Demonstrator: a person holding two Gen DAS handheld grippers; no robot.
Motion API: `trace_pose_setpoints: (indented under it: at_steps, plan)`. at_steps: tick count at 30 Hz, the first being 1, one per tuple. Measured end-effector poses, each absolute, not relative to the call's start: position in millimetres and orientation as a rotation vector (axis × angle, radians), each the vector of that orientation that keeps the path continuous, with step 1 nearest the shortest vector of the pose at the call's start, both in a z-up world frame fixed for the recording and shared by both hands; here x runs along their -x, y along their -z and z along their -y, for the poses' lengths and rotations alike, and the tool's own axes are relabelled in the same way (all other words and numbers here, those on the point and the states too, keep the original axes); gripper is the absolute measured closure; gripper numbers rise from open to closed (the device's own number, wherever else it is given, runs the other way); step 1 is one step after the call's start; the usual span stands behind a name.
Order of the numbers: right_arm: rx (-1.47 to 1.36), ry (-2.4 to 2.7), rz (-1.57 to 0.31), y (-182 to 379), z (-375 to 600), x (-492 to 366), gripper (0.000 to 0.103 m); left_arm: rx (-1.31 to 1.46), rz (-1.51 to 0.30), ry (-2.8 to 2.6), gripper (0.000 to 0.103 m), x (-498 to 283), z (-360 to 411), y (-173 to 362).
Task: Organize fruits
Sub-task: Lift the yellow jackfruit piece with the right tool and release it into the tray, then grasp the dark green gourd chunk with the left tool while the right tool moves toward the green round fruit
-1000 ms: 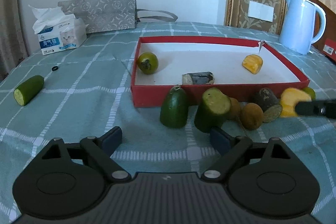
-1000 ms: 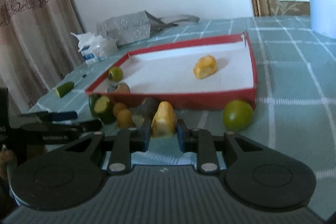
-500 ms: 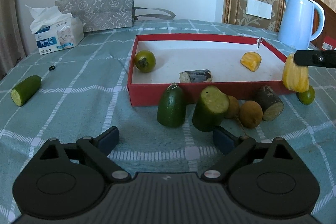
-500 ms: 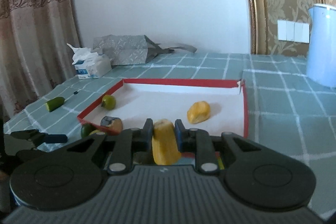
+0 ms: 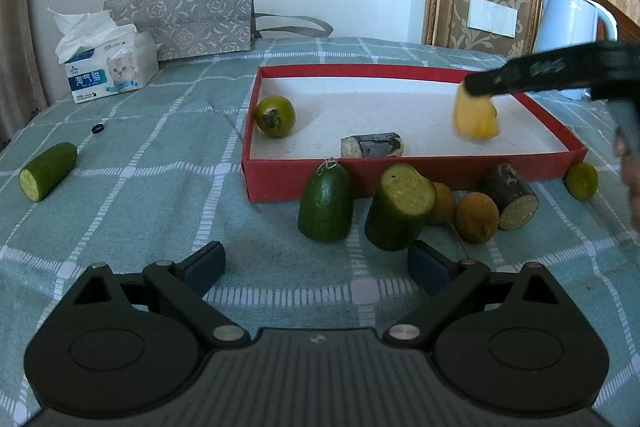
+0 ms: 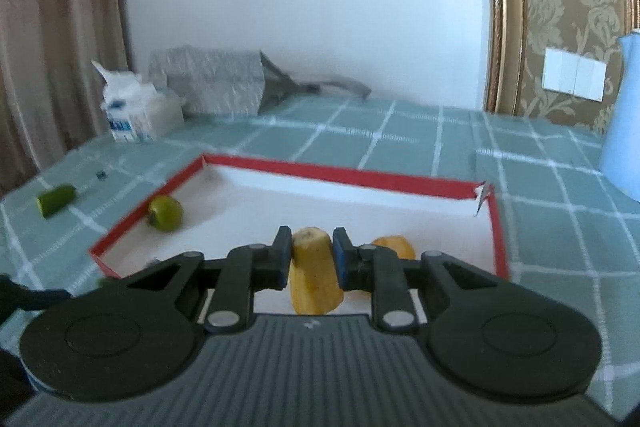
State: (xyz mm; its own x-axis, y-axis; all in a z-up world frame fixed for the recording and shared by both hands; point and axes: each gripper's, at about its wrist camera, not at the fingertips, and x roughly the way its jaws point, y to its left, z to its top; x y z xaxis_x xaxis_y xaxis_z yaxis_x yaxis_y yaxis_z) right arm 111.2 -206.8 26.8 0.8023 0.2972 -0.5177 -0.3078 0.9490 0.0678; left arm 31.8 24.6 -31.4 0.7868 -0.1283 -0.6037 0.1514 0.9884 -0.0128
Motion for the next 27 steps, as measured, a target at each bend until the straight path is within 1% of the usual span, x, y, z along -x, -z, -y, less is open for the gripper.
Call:
trace_pose_setpoints:
  at_steps: [3,5,7,8,9,10,11,12,17,19,22,24,27]
  plan:
    - [0.028,-0.307,-0.575,-15.8,201.7,-115.2,0.08,-0.036,-0.648,0.151,0.004,-31.8,-24.6,31.4]
    - [0.073,-0.295,-0.567,-16.8,198.2,-109.3,0.068,-0.032,-0.648,0.154,0.004,-32.2,-25.6,31.4]
    - [0.092,-0.272,-0.523,-24.0,198.7,-95.2,0.048,-0.032,-0.648,0.157,0.003,-32.1,-27.0,31.7]
    - [0.081,-0.256,-0.479,-30.1,202.2,-84.2,0.041,-0.03,-0.648,0.158,0.003,-32.2,-27.3,31.7]
    - [0.055,-0.245,-0.421,-36.1,208.3,-71.3,0.018,-0.028,-0.648,0.159,0.002,-32.3,-28.1,31.7]
    - [0.026,-0.232,-0.36,-40.9,215.0,-59.0,0.0,-0.026,-0.648,0.161,0.002,-32.1,-28.6,31.8]
    - [-0.006,-0.209,-0.286,-44.7,224.6,-41.1,0.0,-0.025,-0.647,0.16,0.002,-32.0,-29.0,31.8]
    - [-0.017,-0.203,-0.258,-46.1,231.9,-29.7,0.0,-0.025,-0.647,0.159,0.002,-31.8,-29.3,31.8]
    - [-0.078,-0.082,-0.206,-30.7,277.9,15.1,0.0,-0.025,-0.649,0.164,0.001,-31.9,-29.0,31.9]
    - [-0.148,-0.04,-0.213,-23.3,297.6,16.6,0.0,-0.033,-0.652,0.162,0.0,-32.3,-27.8,32.1]
    - [-0.268,-0.039,-0.29,-15.2,322.0,10.8,0.0,-0.033,-0.652,0.162,0.0,-32.1,-27.5,32.0]
    - [-0.261,-0.029,-0.318,-11.2,322.5,8.5,0.0,-0.031,-0.651,0.156,0.0,-31.8,-27.6,32.1]
    - [-0.175,-0.029,-0.342,-6.3,309.8,8.6,0.0,-0.012,-0.647,0.146,0.0,-30.7,-30.8,31.8]
